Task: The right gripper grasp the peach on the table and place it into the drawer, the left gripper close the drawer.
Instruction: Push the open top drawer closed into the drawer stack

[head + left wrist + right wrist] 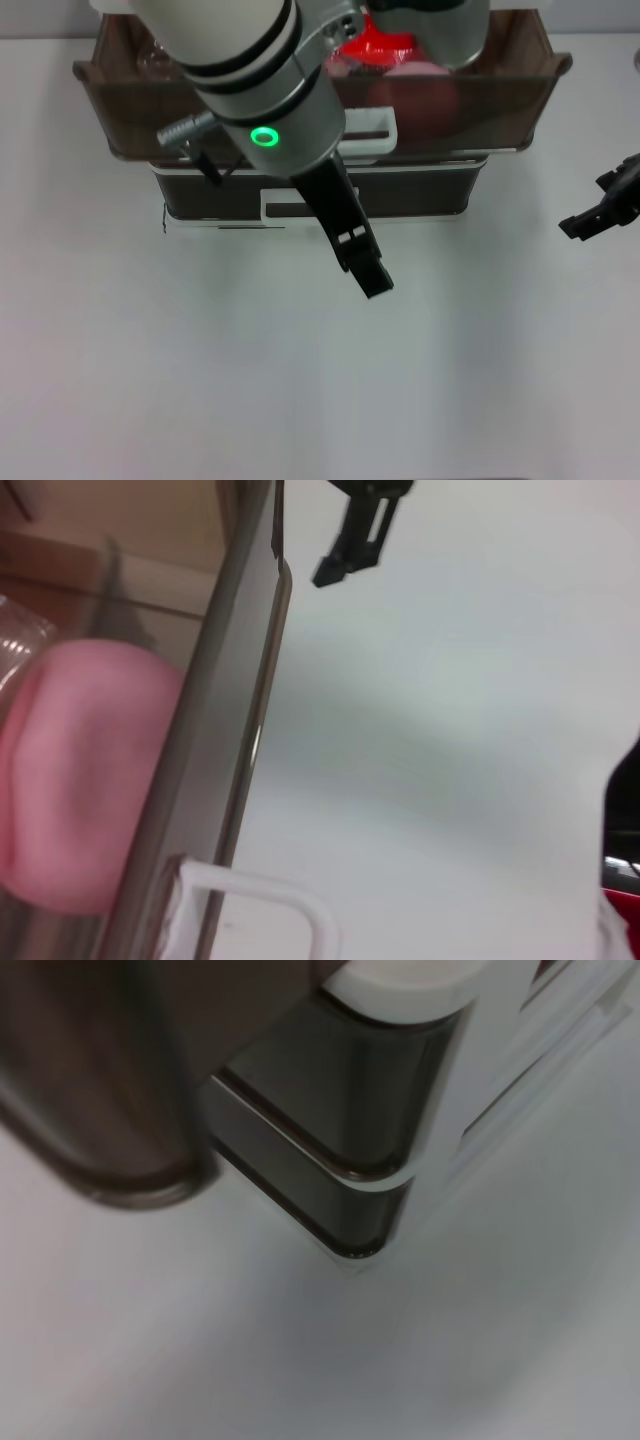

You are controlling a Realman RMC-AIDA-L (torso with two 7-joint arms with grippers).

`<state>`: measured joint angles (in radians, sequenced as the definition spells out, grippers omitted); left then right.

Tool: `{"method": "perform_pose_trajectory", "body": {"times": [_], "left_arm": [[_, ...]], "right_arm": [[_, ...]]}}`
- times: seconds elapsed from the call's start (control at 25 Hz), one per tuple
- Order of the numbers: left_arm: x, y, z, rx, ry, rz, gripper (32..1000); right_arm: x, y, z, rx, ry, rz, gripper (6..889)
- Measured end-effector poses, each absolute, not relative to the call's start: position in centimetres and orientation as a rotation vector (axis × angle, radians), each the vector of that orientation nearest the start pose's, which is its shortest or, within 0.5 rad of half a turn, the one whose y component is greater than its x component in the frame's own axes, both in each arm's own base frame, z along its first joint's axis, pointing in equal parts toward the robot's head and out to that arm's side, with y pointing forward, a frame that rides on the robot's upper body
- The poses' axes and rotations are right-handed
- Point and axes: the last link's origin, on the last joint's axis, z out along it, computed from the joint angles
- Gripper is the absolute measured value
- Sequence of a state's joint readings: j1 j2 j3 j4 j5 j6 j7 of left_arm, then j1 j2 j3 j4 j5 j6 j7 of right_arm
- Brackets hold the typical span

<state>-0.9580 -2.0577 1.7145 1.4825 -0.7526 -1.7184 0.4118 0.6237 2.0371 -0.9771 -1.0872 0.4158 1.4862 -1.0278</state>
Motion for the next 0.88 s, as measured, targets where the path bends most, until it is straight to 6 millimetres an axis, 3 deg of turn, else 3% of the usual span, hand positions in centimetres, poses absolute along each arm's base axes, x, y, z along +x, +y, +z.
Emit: {"method": "perform_pose_trajectory", "body": {"times": [0.48,0.88], "left_arm": [[-3.1,35.3,-3.7,-2.838,-0.292,0.663,815],[-3.3,36.4,-3.4,-2.769,-0.268,0.65,815]], "right_arm": [[27.0,38.0,4.5,-2.541,0.882,-0.505,866],[26.7,38.3,4.4,-2.54,0.866,-0.496,866]]}}
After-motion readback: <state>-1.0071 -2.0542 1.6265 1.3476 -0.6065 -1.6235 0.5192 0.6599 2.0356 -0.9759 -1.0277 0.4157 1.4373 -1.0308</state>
